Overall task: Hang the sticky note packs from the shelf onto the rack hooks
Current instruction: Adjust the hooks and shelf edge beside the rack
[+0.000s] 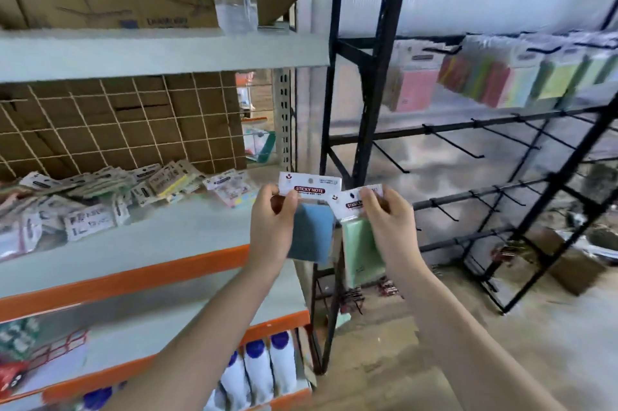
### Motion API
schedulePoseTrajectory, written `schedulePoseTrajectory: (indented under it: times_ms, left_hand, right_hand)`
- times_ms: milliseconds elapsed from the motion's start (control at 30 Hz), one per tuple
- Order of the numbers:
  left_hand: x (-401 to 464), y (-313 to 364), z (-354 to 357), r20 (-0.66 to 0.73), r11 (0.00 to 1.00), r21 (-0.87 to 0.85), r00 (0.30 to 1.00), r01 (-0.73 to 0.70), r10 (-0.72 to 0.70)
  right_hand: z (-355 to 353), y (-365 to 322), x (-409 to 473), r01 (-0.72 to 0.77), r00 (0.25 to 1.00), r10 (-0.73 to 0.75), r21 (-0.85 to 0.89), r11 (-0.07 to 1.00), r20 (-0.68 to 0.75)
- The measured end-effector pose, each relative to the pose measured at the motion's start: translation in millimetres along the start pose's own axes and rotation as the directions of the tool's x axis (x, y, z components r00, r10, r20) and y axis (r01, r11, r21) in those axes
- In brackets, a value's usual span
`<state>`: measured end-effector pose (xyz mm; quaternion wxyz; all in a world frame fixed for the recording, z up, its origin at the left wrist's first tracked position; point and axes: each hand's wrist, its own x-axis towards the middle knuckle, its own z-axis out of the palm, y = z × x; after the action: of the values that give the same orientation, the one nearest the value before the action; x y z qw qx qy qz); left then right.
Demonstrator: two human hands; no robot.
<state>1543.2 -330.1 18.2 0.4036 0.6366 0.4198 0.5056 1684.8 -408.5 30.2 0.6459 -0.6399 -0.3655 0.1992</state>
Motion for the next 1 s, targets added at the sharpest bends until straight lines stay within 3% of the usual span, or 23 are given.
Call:
schedulePoseTrajectory:
  times_ms: [200, 500, 1000]
  left_hand:
    - [-12, 36, 72, 0.088, 0.997, -0.052, 0.994, -0.060, 0.065]
    - [14, 73, 202, 0.245, 0.979, -0.184, 0.960, -0.092, 0.136]
    - [86, 122, 406, 0.426, 0.902, -0.403, 0.840, -0.156, 0.336]
  right_hand:
    - [-69, -6, 8, 0.022, 0.997, -0.022, -0.005, 1.000, -0.069]
    - [-176, -2, 79, 0.018, 0.956, -0.043, -0.088, 0.996, -0.289]
    - [-287, 0, 213, 0.087, 0.901, -0.151, -0.173, 0.981, -0.407]
